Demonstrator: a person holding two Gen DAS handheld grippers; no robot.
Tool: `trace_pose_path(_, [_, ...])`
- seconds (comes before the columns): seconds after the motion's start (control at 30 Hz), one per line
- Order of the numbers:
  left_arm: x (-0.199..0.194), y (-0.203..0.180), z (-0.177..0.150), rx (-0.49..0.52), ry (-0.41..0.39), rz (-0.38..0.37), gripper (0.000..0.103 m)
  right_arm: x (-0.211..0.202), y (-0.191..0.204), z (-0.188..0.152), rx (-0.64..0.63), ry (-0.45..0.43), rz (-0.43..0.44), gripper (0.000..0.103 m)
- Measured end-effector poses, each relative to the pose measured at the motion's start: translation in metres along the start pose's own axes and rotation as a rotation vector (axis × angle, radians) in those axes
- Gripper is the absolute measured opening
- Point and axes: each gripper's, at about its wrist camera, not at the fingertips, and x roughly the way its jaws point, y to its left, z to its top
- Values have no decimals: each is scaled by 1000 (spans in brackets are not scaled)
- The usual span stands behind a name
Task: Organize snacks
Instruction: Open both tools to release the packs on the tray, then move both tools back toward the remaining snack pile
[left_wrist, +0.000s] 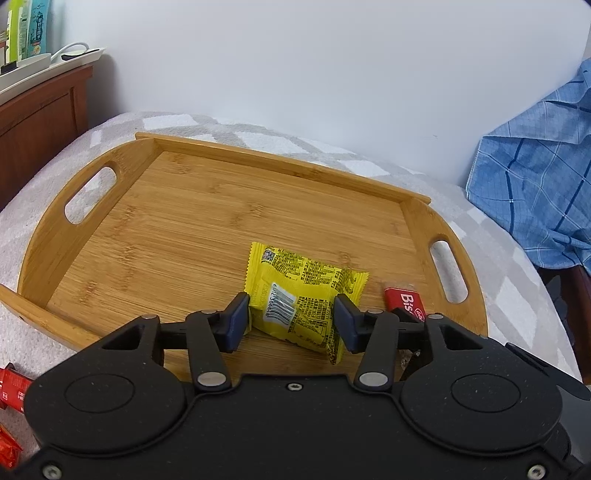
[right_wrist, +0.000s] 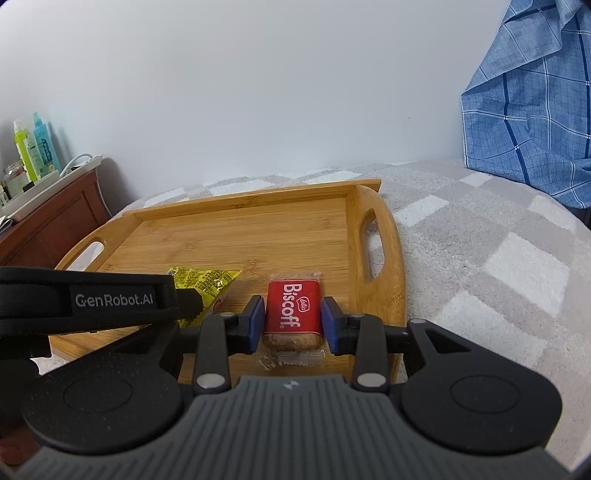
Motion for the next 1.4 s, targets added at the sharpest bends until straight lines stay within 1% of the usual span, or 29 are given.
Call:
trace_pose_path(0.1, [-2, -2, 0, 11, -5, 8, 49, 0, 0, 0, 2, 3, -2, 42])
trace_pose_path(0.13, [-3, -3, 1, 14, -7, 9, 50, 0, 0, 0, 3, 4, -2, 46])
trace_pose_path(0.2, [-6, -2, 1, 17, -8, 4, 53, -2, 0, 1, 3, 3, -1, 48])
trace_pose_path(0.27, [-10, -2, 1, 22, -14, -1, 61, -5, -1, 2, 4, -1, 7, 60])
trace_pose_path(0.4, [-19, -2, 1, 34, -24, 5, 66, -11, 0, 3, -2, -15, 12, 61])
trace_pose_path(0.5, [-27, 1, 1, 31, -31, -1, 71, -18, -1, 2, 3, -24, 19, 65])
trace_pose_path(0.57, [-34, 3, 0, 36, -39, -2, 77, -22, -2, 2, 13, -27, 27, 68])
trace_pose_path(0.7, [-50, 5, -5, 56, -62, -7, 80, -32, -2, 0, 4, -49, 28, 71])
trace_pose_path(0.87, [-69, 7, -11, 75, -83, -33, 89, -50, -5, -4, 25, -66, 39, 77])
trace_pose_path(1.03, [-89, 5, -20, 98, -117, -44, 92, -65, -13, -11, 85, -63, 64, 81])
trace_pose_path(1.27, [-111, 7, -30, 120, -155, -36, 95, -79, -15, -16, 77, -99, 35, 83])
trace_pose_path(1.4, [-121, 8, -38, 155, -166, -16, 96, -83, -20, -20, 126, -93, 46, 84])
